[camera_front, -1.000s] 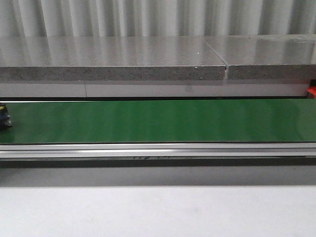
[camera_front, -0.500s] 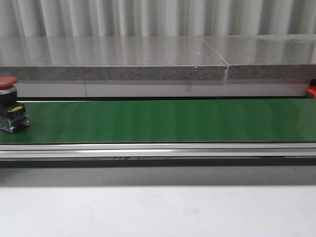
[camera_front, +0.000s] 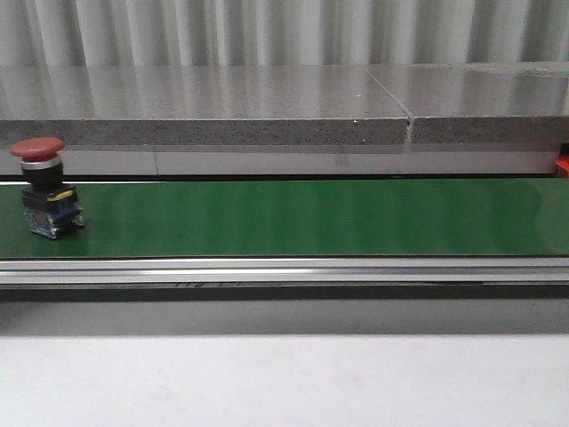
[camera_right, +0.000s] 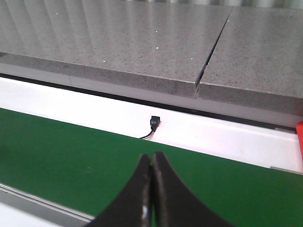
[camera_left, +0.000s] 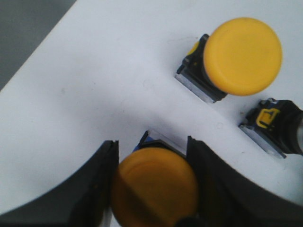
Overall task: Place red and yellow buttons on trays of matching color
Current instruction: 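Set the yellow button on the belt and open the left gripper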
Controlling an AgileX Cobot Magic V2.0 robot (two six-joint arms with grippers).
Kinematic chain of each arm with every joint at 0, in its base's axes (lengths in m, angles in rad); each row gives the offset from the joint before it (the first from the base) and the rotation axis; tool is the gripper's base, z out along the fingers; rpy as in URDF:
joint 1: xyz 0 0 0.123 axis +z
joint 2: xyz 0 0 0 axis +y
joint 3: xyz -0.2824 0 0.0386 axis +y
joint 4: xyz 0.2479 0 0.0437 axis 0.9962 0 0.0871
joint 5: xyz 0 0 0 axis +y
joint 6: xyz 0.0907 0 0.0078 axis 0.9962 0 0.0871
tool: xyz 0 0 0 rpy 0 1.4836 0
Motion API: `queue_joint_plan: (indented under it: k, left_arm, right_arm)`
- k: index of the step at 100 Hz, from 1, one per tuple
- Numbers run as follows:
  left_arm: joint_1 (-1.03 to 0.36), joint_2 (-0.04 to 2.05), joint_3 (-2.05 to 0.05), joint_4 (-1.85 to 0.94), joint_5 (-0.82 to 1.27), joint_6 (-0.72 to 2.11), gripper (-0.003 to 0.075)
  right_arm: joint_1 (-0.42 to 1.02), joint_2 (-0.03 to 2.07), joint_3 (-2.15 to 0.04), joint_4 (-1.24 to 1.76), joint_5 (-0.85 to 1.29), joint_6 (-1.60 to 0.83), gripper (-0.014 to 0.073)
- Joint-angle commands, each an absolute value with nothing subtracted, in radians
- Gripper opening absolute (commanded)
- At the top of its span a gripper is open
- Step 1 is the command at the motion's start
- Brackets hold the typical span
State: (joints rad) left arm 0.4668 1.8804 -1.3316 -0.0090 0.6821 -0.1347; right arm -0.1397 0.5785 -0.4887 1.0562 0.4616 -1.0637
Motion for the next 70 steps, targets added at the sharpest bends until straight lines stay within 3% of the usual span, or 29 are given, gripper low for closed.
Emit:
queue_joint_plan:
  k: [1, 33, 70]
  left_arm:
    - [0.466, 1.765, -1.36, -0.026, 0.676, -0.133, -0.0021]
    - [0.342, 1.504, -1.36, -0.022, 0.743, -0.084, -0.0021]
    - [0.109, 1.467, -1.288, 0.017, 0.794, -0.034, -0.0021]
  right_arm:
    - [-0.138, 0.576, -0.513, 1.087, 0.435, -1.069, -0.0068]
    - [-0.138, 0.576, -0.513, 1.087, 0.435, -1.069, -0.0068]
    - [-0.138, 0.576, -0.513, 1.087, 0.435, -1.069, -0.0068]
